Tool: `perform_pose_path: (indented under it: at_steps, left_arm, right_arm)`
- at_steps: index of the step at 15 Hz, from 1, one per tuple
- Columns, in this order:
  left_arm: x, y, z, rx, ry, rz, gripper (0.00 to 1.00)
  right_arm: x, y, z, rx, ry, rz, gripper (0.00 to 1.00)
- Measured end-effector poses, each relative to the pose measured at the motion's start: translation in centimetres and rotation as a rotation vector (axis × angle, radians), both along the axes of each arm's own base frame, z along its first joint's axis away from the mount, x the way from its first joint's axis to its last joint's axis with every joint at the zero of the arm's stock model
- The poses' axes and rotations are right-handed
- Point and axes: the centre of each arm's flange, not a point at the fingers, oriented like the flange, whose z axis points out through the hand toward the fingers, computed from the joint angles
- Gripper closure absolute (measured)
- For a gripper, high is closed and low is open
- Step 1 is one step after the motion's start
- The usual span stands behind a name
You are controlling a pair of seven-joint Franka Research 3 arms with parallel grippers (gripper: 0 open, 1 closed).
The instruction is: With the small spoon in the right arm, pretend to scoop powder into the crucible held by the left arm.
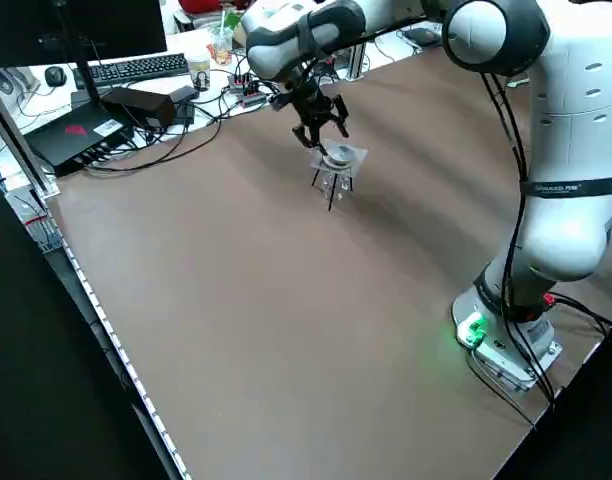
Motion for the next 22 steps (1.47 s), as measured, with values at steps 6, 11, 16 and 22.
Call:
perform_pose_path:
  at_steps: [6, 11, 16, 22]
  left_arm:
    - [0.0, 0.0, -1.8, -0.016, 0.016, -0.013, 0.36]
    - [0.0, 0.0, -1.9, -0.019, 0.016, -0.017, 0.43]
    - [0.0, -0.2, -2.3, -0.021, 0.022, -0.02, 0.45]
    - [0.0, -0.1, -2.6, -0.018, 0.027, -0.023, 0.55]
  right_arm:
    - [-0.1, -1.3, -1.7, 0.06, -0.022, 0.025, 0.33]
    - [0.2, -0.9, -3.4, 0.058, -0.069, 0.062, 0.35]
    - [-1.1, -0.7, -5.3, 0.057, -0.081, 0.081, 0.35]
    - [-1.6, -0.6, -6.0, 0.049, -0.11, 0.084, 0.36]
